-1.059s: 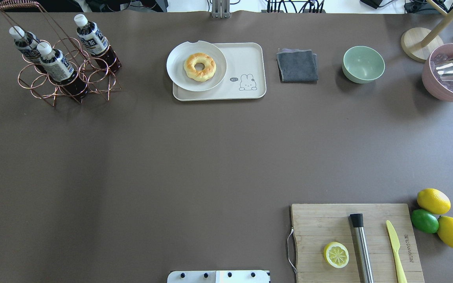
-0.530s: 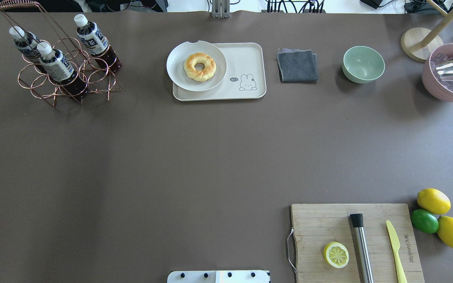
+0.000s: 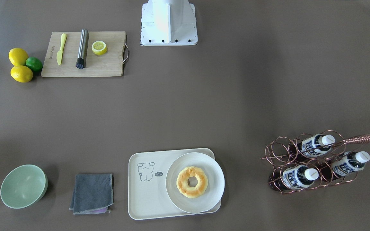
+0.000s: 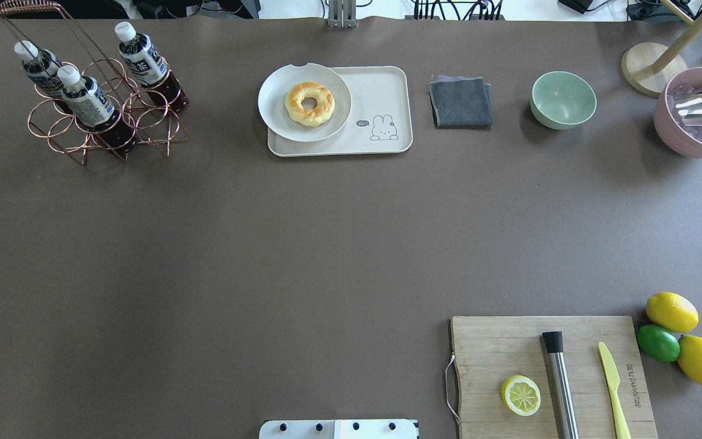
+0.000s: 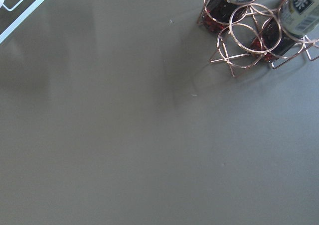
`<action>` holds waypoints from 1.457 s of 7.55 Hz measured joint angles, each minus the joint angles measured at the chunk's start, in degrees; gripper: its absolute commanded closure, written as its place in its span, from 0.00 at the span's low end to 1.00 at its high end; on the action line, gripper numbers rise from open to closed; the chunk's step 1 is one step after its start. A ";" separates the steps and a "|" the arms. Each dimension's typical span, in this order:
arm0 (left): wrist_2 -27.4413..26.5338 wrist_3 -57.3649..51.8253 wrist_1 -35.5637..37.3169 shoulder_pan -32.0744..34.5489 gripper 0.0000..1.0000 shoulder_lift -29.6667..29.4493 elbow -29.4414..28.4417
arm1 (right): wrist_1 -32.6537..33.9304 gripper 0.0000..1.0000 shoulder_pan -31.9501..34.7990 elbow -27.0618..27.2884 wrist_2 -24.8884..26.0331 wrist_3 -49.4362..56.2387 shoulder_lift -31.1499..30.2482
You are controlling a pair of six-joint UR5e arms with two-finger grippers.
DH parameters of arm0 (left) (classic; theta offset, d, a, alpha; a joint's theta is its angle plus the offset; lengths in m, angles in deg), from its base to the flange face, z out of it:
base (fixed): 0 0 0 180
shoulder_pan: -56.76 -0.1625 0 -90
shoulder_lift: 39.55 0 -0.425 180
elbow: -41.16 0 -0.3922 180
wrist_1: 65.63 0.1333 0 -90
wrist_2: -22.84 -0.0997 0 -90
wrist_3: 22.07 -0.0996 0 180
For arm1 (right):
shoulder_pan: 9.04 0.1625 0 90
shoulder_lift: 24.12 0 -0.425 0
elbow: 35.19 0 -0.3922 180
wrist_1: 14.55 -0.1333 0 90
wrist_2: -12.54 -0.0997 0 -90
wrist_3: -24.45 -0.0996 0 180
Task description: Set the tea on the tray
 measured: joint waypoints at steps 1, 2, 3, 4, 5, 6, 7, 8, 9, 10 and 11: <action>-0.27 2.90 -0.01 -0.68 0.03 -2.51 0.95 | 0.00 0.00 0.00 -0.31 -0.11 0.00 -0.03; -0.71 6.66 -0.08 -1.67 0.03 -5.41 1.74 | -0.02 0.00 0.00 -0.52 -0.31 0.03 -0.10; -2.40 10.55 -0.74 -3.57 0.03 -8.52 2.26 | -0.02 0.00 0.00 -0.64 -0.48 0.03 -0.21; -6.11 15.11 -2.06 -6.91 0.03 -11.43 2.52 | 0.00 0.00 0.00 -0.72 -0.65 0.01 -0.27; -9.72 18.46 -3.23 -10.09 0.03 -13.90 2.51 | 0.01 0.00 0.00 -0.97 -0.73 0.01 -0.29; -12.04 20.51 -3.62 -12.25 0.03 -16.42 2.21 | 0.01 0.00 0.00 -1.41 -0.76 0.05 -0.31; -14.44 23.18 -3.61 -14.69 0.03 -19.19 1.28 | 0.01 0.00 0.00 -1.71 -0.77 0.20 -0.31; -17.85 25.64 -3.53 -17.77 0.03 -21.71 0.34 | 0.02 0.00 0.00 -1.88 -0.78 0.34 -0.32; -21.27 27.14 -3.48 -20.34 0.03 -23.41 -0.82 | 0.01 0.00 0.00 -2.18 -0.78 0.40 -0.31; -23.94 27.81 -3.45 -21.77 0.03 -25.52 -3.01 | 0.01 0.00 0.00 -2.42 -0.78 0.42 -0.28; -25.66 28.02 -3.40 -22.50 0.03 -27.65 -5.69 | 0.02 0.00 -0.03 -2.52 -0.78 0.43 -0.25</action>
